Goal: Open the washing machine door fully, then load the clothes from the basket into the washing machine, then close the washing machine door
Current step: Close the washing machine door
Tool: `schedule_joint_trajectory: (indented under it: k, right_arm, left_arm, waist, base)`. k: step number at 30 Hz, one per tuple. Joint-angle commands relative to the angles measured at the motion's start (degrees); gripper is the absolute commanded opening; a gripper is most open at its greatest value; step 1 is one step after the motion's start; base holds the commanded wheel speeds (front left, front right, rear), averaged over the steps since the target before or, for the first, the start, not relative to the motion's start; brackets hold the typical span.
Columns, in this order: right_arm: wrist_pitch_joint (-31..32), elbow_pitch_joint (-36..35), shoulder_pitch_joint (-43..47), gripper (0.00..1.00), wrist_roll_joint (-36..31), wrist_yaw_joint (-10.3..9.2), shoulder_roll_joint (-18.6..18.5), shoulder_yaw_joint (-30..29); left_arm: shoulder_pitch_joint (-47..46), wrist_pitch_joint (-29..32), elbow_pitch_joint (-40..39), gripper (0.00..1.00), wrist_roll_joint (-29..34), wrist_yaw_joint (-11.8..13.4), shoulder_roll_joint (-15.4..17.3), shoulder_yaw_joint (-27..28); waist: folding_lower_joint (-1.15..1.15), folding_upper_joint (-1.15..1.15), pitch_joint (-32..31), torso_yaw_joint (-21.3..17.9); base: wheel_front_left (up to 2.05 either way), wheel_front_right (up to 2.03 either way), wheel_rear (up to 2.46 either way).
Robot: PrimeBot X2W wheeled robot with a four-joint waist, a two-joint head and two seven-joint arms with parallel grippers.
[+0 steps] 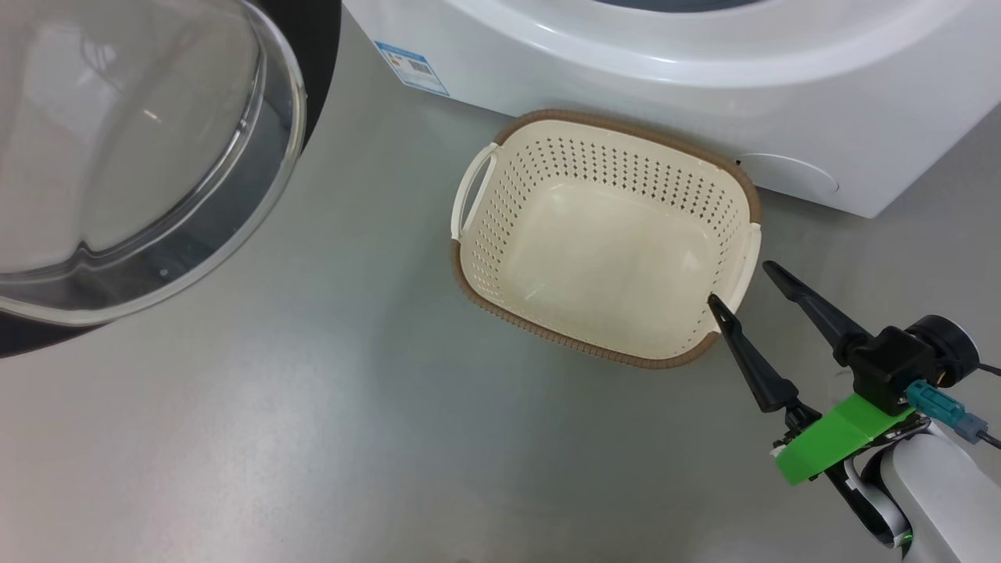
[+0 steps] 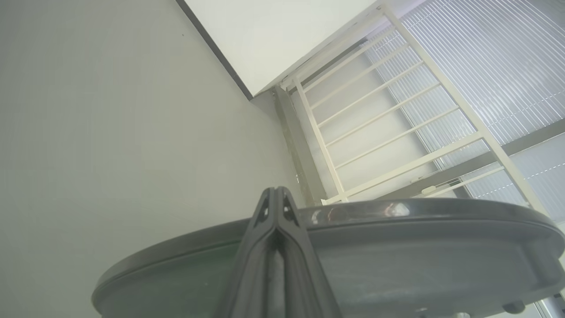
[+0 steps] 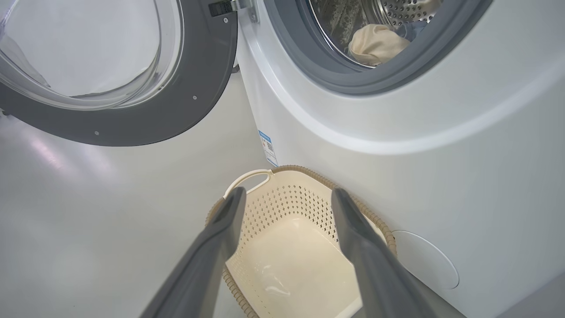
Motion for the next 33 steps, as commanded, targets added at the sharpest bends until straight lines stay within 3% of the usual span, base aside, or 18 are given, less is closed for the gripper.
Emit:
schedule_joint_trajectory:
  k: [1, 33]
  right_arm:
    - [-0.46, -1.3, -0.21, 1.0, -0.59, 0.25, -0.22, 1.23]
    - [-0.46, -1.21, 1.34, 1.0, -0.33, 0.25, 1.09, 1.05]
  left_arm:
    - [-0.94, 2.06, -0.94, 0.0, 0.76, -0.04, 3.41, 0.31]
    - [2.18, 20.67, -2.28, 0.0, 0.34, -0.04, 3.6, -1.93]
  waist:
    - [0.0, 0.0, -0.12, -0.02]
    - [0.0, 0.0, -4.88, 0.46]
  base:
    - [0.0, 0.0, 0.0]
    - [0.0, 0.0, 0.0]
